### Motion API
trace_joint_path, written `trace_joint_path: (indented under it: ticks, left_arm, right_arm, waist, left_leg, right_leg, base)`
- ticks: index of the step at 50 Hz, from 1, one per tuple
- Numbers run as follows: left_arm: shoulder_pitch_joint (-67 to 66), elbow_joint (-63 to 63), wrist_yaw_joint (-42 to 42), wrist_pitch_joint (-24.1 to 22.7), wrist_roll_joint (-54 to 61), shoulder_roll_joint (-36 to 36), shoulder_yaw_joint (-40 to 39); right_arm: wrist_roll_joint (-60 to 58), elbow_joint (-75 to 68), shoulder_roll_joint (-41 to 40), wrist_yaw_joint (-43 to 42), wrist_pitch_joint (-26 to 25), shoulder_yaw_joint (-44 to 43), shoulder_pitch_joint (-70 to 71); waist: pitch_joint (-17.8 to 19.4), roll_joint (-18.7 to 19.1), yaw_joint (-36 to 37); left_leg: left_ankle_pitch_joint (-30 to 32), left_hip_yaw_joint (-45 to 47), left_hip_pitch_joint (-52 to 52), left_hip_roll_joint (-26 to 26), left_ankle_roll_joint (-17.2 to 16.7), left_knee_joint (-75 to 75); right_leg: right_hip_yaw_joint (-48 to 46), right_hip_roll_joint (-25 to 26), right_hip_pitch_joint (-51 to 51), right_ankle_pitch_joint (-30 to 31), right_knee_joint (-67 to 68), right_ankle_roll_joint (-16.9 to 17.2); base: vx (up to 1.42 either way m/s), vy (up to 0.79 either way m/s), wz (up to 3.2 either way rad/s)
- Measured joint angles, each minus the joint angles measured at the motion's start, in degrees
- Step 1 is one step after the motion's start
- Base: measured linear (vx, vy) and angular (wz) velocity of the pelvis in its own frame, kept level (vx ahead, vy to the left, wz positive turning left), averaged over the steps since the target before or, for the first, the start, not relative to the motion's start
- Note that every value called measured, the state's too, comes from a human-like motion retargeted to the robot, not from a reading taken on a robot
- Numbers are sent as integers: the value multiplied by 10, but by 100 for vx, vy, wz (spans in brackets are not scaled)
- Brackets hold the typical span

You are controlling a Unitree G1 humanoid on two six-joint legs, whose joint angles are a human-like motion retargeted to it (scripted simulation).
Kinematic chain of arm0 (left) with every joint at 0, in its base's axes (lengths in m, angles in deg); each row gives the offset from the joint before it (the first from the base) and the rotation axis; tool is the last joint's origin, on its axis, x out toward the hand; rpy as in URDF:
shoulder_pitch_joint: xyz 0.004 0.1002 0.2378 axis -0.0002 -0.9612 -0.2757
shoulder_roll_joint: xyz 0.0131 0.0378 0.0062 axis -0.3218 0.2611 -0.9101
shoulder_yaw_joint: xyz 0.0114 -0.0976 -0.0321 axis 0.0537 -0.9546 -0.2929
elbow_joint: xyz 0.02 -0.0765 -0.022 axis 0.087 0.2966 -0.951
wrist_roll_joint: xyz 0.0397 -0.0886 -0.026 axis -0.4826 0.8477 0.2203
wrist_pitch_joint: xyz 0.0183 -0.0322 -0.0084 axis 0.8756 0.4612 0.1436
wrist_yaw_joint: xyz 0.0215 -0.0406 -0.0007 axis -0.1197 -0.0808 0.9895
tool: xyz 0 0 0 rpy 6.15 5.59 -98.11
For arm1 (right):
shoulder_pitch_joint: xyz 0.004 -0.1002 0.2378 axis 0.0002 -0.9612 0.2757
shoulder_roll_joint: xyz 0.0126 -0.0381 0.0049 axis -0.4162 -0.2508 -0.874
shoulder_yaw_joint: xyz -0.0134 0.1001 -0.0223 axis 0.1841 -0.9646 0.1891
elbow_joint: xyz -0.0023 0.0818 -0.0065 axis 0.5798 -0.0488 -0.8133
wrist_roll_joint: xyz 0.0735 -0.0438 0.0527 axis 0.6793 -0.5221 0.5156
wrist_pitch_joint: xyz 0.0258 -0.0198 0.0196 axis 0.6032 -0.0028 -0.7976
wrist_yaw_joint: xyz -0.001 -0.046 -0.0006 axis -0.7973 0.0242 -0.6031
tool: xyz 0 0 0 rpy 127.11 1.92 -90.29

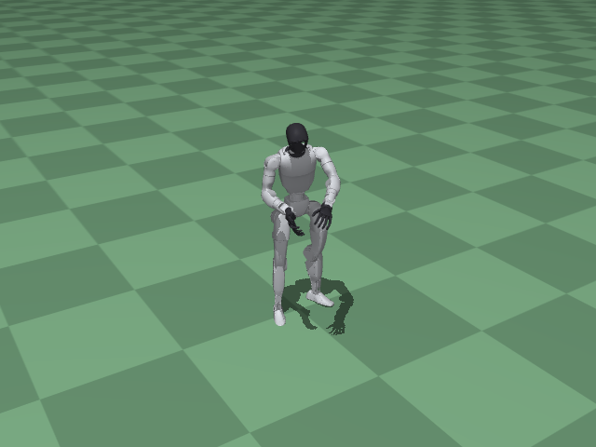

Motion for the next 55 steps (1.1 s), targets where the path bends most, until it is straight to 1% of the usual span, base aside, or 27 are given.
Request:
trace_joint_path:
  ticks: [2, 5, 8, 10, 11, 12, 13, 14, 18, 21, 24, 26, 28, 30, 33, 35, 37, 40, 43, 45, 47, 49, 51, 53, 55]
  left_arm:
    - [16, 67, 32, 9, -91, 46, 56]
    - [22, 150, 69, 9, -165, 114, 108]
    - [-1, 173, 90, -3, -182, 147, 98]
    - [-27, 158, 103, -17, -170, 149, 68]
    - [-45, 140, 97, -24, -161, 143, 46]
    - [-63, 120, 98, -34, -143, 136, 23]
    - [-80, 99, 111, -49, -106, 130, 0]
    - [-98, 76, 117, -64, -67, 123, -22]
    - [-160, -12, 121, -116, 119, 102, -105]
    - [-186, -58, 119, -154, 289, 100, -154]
    - [-195, -80, 95, -184, 443, 96, -181]
    - [-194, -79, 66, -189, 498, 81, -182]
    - [-193, -72, 33, -177, 496, 56, -167]
    - [-195, -69, -1, -154, 439, 20, -140]
    - [-224, -113, -42, -120, 292, -42, -92]
    - [-260, -174, -56, -106, 211, -79, -71]
    - [-309, -254, -55, -104, 176, -105, -67]
    - [-393, -381, -37, -113, 162, -122, -83]
    - [-460, -491, -27, -121, 153, -123, -108]
    - [-481, -545, -30, -122, 142, -124, -119]
    - [-478, -576, -37, -116, 126, -125, -118]
    - [-455, -581, -43, -107, 109, -121, -109]
    - [-416, -551, -40, -97, 96, -108, -93]
    - [-362, -479, -24, -86, 93, -84, -74]
    - [-291, -357, 3, -77, 103, -49, -51]
  right_arm:
    - [-55, -9, 4, -37, 8, -8, 2]
    - [-159, -23, 15, -86, 5, -29, 11]
    - [-296, -33, 42, -100, -29, -33, 32]
    - [-394, -39, 65, -101, -56, -19, 55]
    - [-524, -54, 91, -68, -106, 3, 79]
    - [-599, -61, 107, -55, -133, 20, 98]
    - [-567, -49, 98, -85, -112, 28, 106]
    - [-580, -49, 99, -92, -111, 42, 123]
    - [-700, -77, 99, -65, -146, 107, 204]
    - [-767, -117, 74, -47, -170, 151, 261]
    - [-817, -173, 37, -31, -190, 201, 308]
    - [-839, -212, 11, -8, -194, 243, 332]
    - [-853, -247, -12, 31, -187, 292, 349]
    - [-861, -267, -27, 81, -171, 339, 357]
    - [-857, -246, -23, 136, -154, 360, 335]
    - [-845, -199, 0, 143, -155, 339, 295]
    - [-827, -122, 39, 127, -157, 303, 240]
    - [-795, 20, 112, 98, -149, 245, 145]
    - [-776, 153, 186, 81, -133, 199, 64]
    - [-777, 218, 228, 72, -122, 183, 36]
    - [-782, 260, 264, 66, -119, 184, 35]
    - [-781, 273, 284, 65, -121, 202, 60]
    - [-770, 249, 283, 70, -127, 236, 106]
    - [-750, 186, 259, 81, -137, 277, 168]
    - [-726, 77, 208, 99, -149, 321, 239]
  waist:
    - [-4, -5, -27]
    - [-12, -15, -61]
    - [-22, -30, -76]
    - [-29, -42, -75]
    - [-30, -48, -69]
    - [-31, -53, -62]
    - [-31, -59, -55]
    - [-31, -65, -45]
    - [-28, -84, 4]
    - [-21, -94, 44]
    - [-11, -101, 82]
    - [-5, -102, 103]
    - [-1, -102, 118]
    - [-1, -98, 128]
    - [-8, -89, 134]
    - [-16, -80, 137]
    - [-27, -70, 141]
    - [-45, -55, 147]
    - [-60, -44, 150]
    - [-68, -40, 149]
    - [-72, -37, 145]
    - [-71, -36, 139]
    - [-64, -35, 130]
    - [-53, -36, 119]
    - [-36, -36, 107]
  left_leg:
    - [2, -4, -9, 0, 0, 0]
    - [4, -10, -20, -1, 0, 0]
    - [2, -9, -19, 2, 0, 0]
    - [-1, -4, -11, 8, 0, 0]
    - [-4, 2, -1, 13, 0, 0]
    - [-7, 7, 7, 18, 0, 0]
    - [-8, 13, 14, 22, 0, 0]
    - [-10, 19, 22, 27, 0, 0]
    - [-13, 45, 46, 49, 1, 0]
    - [-10, 58, 50, 60, 4, 0]
    - [-5, 64, 47, 67, 3, 0]
    - [0, 64, 42, 69, 2, 0]
    - [4, 61, 34, 67, 1, 0]
    - [8, 55, 25, 64, 1, 0]
    - [10, 43, 14, 58, 0, 0]
    - [9, 35, 10, 55, 0, 0]
    - [6, 28, 10, 54, 0, 0]
    - [-1, 19, 14, 56, 1, 0]
    - [-8, 10, 19, 59, 4, 0]
    - [-10, 4, 18, 57, 9, 0]
    - [-11, 0, 16, 53, 14, 0]
    - [-12, -4, 15, 47, 18, 0]
    - [-12, -6, 15, 40, 21, 0]
    - [-11, -6, 16, 33, 22, 0]
    - [-10, -5, 17, 28, 20, 0]
  right_leg:
    - [-4, 0, -7, 0, 0, 0]
    - [-9, -1, -15, -1, 3, 0]
    - [-8, 2, -17, -5, 8, 0]
    - [-3, 7, -14, -8, 12, 0]
    - [2, 11, -10, -12, 14, 0]
    - [8, 16, -5, -14, 16, 0]
    - [12, 21, -2, -14, 16, 0]
    - [17, 27, 1, -15, 17, 0]
    - [37, 52, 8, -16, 19, 0]
    - [44, 67, 5, -10, 16, 0]
    - [46, 78, 2, -1, 9, 0]
    - [43, 81, -1, 4, 3, 0]
    - [39, 81, -3, 10, -4, 0]
    - [33, 78, -6, 13, -9, 0]
    - [23, 70, -7, 13, -13, 0]
    - [17, 65, -7, 9, -11, 0]
    - [13, 61, -6, 1, -5, 0]
    - [7, 57, -3, -13, 9, 0]
    - [2, 54, -2, -27, 26, 0]
    - [-1, 49, -5, -31, 36, 0]
    - [-3, 42, -8, -34, 44, 0]
    - [-3, 34, -8, -34, 49, 0]
    - [-3, 25, -8, -33, 51, 0]
    - [-1, 18, -5, -30, 48, 0]
    - [0, 13, -2, -25, 42, 0]
  base:
    - [-1, 0, 20]
    - [0, 0, 6]
    - [4, -2, -6]
    - [10, -7, -31]
    - [12, -10, -50]
    - [11, -12, -57]
    - [9, -13, -57]
    - [7, -15, -60]
    - [4, -18, -61]
    - [-5, -18, -42]
    - [-8, -15, -20]
    - [-8, -9, 0]
    - [-7, -3, 17]
    - [-4, 1, 31]
    - [3, 5, 40]
    - [11, 7, 39]
    - [17, 6, 34]
    - [21, 4, 27]
    - [20, 4, 22]
    - [13, 8, 22]
    - [8, 10, 21]
    - [3, 12, 17]
    - [-3, 12, 12]
    - [-8, 11, 6]
    - [-12, 7, -3]
